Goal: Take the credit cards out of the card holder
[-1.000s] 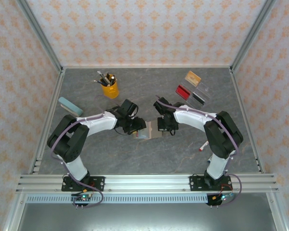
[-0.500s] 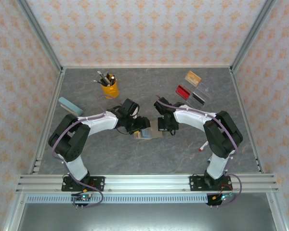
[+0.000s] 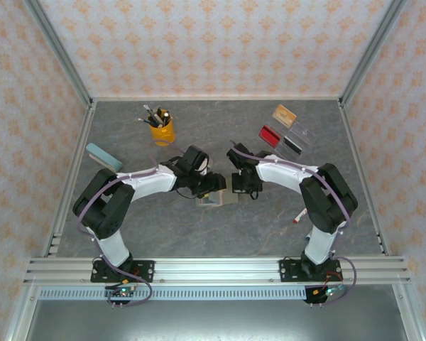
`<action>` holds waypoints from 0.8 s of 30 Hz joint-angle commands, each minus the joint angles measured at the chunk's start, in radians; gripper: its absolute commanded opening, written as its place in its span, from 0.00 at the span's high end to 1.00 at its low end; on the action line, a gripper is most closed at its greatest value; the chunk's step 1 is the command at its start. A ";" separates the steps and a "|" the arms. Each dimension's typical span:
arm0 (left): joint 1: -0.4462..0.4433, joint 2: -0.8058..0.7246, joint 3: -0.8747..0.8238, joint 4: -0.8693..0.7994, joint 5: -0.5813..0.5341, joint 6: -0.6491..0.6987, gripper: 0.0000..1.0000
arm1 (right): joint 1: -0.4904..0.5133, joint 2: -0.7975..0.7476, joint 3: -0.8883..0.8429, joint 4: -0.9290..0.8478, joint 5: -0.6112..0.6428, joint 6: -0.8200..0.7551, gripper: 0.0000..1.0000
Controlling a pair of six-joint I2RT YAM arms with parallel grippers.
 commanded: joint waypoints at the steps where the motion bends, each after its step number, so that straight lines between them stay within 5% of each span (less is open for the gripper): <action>1: -0.005 -0.001 0.025 0.023 0.013 0.016 0.46 | 0.003 0.012 -0.017 0.013 -0.004 0.005 0.93; 7: -0.005 -0.012 0.016 0.026 0.013 0.022 0.57 | 0.004 0.006 -0.023 0.045 -0.068 -0.004 0.93; 14: -0.005 -0.025 -0.004 0.003 -0.016 0.030 0.56 | 0.017 0.032 -0.016 0.118 -0.187 0.015 0.93; 24: -0.005 -0.033 -0.001 -0.027 -0.085 0.033 0.56 | -0.002 -0.129 -0.073 0.087 0.002 0.053 0.74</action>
